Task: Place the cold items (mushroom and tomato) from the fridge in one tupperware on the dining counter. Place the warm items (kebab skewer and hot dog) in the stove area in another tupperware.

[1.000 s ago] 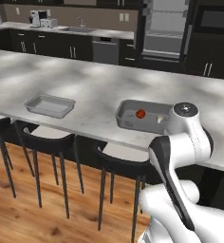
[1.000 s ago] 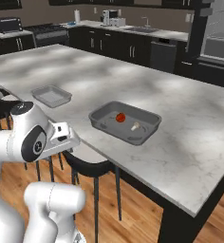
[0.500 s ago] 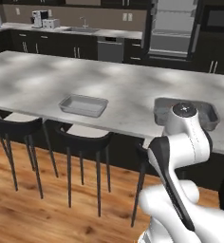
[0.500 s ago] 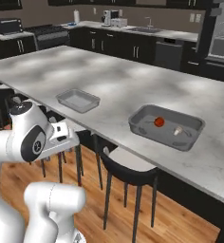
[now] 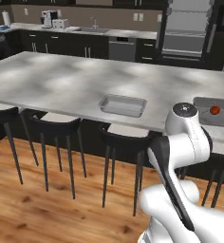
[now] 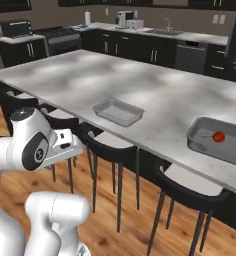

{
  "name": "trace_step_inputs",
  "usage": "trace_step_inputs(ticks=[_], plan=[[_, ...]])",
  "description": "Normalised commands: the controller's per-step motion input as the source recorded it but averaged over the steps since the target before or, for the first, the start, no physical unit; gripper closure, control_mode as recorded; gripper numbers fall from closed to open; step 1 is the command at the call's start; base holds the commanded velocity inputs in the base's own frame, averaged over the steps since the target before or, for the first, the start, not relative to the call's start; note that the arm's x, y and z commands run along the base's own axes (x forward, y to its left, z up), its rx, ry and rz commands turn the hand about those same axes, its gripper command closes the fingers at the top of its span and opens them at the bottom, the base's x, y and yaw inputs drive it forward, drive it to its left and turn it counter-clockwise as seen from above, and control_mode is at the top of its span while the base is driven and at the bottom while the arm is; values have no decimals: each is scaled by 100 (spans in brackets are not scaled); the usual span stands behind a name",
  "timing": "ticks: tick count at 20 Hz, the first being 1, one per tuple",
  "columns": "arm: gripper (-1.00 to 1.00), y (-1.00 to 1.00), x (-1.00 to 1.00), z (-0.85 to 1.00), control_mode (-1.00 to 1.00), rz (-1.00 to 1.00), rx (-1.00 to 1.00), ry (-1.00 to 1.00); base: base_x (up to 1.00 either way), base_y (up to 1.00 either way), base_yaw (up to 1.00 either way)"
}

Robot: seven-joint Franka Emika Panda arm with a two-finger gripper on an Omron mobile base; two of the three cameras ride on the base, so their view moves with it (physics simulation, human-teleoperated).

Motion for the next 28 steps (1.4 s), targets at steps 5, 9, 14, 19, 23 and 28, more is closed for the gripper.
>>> trace_step_inputs(ticks=[5,9,14,19,23,28], plan=[[-100,0,0,0,100,0,0,0,31,100,5],[-100,0,0,0,100,0,0,0,62,100,18],[-100,0,0,0,100,0,0,0,67,100,34],[-100,0,0,0,100,0,0,0,73,97,31],[-100,0,0,0,100,0,0,0,87,100,18],[-100,0,0,0,100,0,0,0,95,100,13]])
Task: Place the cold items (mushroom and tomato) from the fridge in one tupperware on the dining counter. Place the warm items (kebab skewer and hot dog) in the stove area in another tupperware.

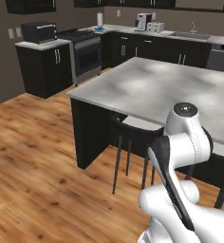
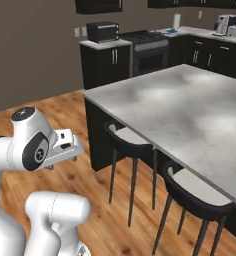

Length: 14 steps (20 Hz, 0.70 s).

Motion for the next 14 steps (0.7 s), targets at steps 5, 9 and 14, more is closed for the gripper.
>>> trace_step_inputs(ticks=[5,9,14], plan=[[-100,0,0,0,100,0,0,0,100,100,7],[-100,0,0,0,100,0,0,0,100,100,0],[-100,0,0,0,100,0,0,0,100,100,0]])
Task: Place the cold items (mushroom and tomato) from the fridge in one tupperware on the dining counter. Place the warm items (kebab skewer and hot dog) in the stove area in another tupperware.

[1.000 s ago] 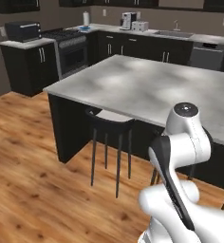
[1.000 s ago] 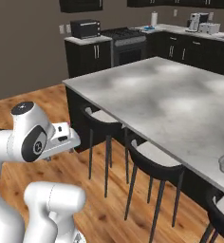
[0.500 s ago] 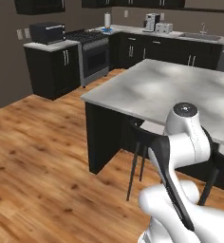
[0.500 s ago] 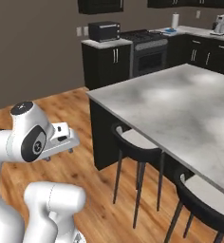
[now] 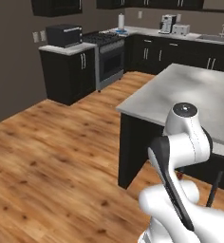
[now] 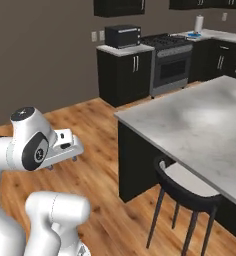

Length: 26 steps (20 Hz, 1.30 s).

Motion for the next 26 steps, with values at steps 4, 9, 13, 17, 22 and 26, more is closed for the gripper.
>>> trace_step_inputs(ticks=[4,9,13,17,22,26], plan=[[-100,0,0,0,100,0,0,0,100,100,0],[-100,0,0,0,100,0,0,0,100,100,0],[-100,0,0,0,100,0,0,0,100,91,0],[-100,0,0,0,100,0,0,0,100,82,-5],[-100,0,0,0,100,0,0,0,100,47,-10],[-100,0,0,0,100,0,0,0,100,3,-10]])
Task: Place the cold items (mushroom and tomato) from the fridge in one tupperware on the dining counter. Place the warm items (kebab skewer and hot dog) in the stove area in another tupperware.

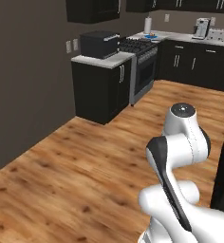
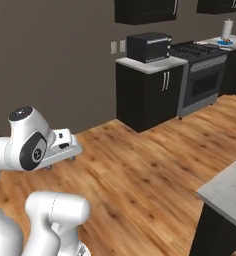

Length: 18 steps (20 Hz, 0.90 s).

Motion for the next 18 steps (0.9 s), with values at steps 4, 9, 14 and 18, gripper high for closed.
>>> trace_step_inputs(ticks=[4,9,14,18], plan=[[-100,0,0,0,100,0,0,0,100,-14,-3],[-100,0,0,0,100,0,0,0,100,-23,-1],[-100,0,0,0,100,0,0,0,100,-38,0],[-100,0,0,0,100,0,0,0,100,-47,1]])
